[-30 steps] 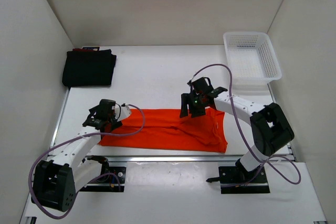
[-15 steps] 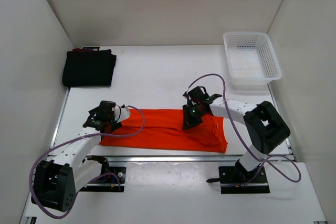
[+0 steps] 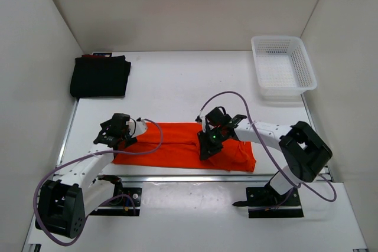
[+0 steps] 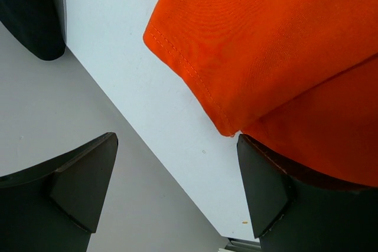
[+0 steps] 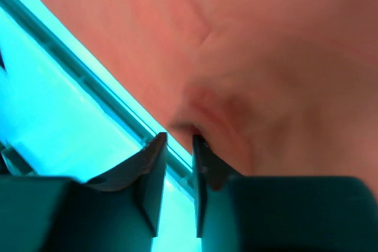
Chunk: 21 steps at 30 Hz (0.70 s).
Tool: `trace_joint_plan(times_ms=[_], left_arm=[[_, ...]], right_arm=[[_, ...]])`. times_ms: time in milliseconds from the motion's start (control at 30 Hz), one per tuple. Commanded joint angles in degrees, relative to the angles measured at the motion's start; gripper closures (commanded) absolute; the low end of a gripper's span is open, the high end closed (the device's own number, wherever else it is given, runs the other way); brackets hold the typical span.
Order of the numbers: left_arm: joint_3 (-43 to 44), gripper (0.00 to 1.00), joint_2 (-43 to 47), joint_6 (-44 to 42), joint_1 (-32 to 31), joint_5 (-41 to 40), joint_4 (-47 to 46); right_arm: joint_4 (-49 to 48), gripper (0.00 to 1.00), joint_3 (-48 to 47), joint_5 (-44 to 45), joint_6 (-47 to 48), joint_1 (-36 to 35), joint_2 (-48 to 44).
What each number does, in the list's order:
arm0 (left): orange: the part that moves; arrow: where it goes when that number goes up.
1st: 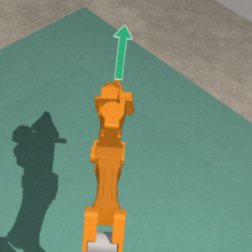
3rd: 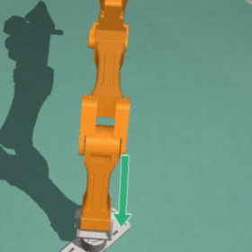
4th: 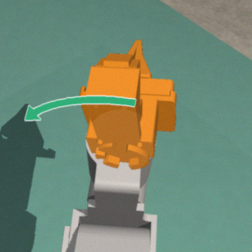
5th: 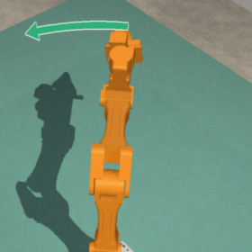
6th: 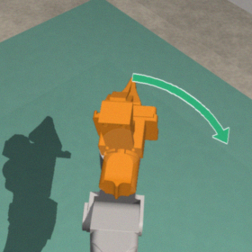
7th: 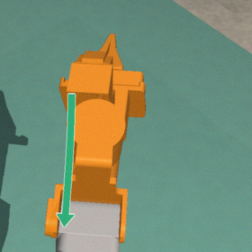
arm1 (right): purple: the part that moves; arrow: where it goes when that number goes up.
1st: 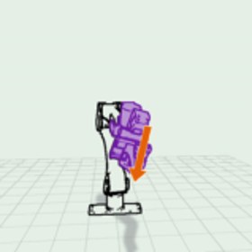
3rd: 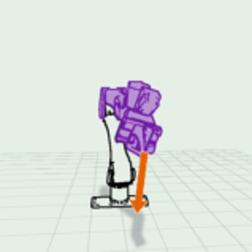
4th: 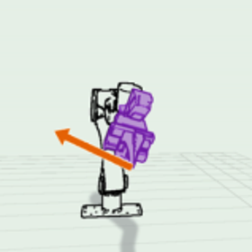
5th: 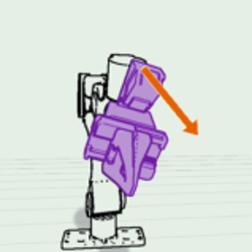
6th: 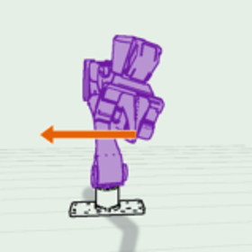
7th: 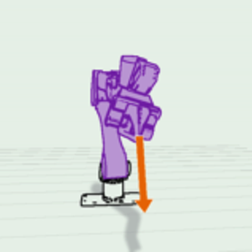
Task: Fold and stack the t-shirts
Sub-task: Fold the other side of the tshirt into a rectangle
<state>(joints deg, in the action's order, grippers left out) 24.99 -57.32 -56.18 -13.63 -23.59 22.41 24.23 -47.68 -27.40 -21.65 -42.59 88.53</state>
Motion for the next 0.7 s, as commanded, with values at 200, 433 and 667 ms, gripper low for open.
trace_joint_plan(times_ms=[200, 433, 667], left_arm=[[0.1, 0.06, -0.1, -0.4, -0.3, -0.9, -2.6], [-1.4, 0.05, -1.8, -0.1, -0.3, -5.6, -8.5], [4.0, 0.06, -11.9, 9.1, 2.9, -9.5, -10.6]], right_arm=[[-0.9, 0.71, -5.2, -1.5, 3.8, 0.7, -5.9], [-0.7, 0.74, 2.1, 12.4, -7.2, 19.1, -19.1], [-6.4, 0.61, 4.9, 15.1, -3.8, 36.4, -19.1]])
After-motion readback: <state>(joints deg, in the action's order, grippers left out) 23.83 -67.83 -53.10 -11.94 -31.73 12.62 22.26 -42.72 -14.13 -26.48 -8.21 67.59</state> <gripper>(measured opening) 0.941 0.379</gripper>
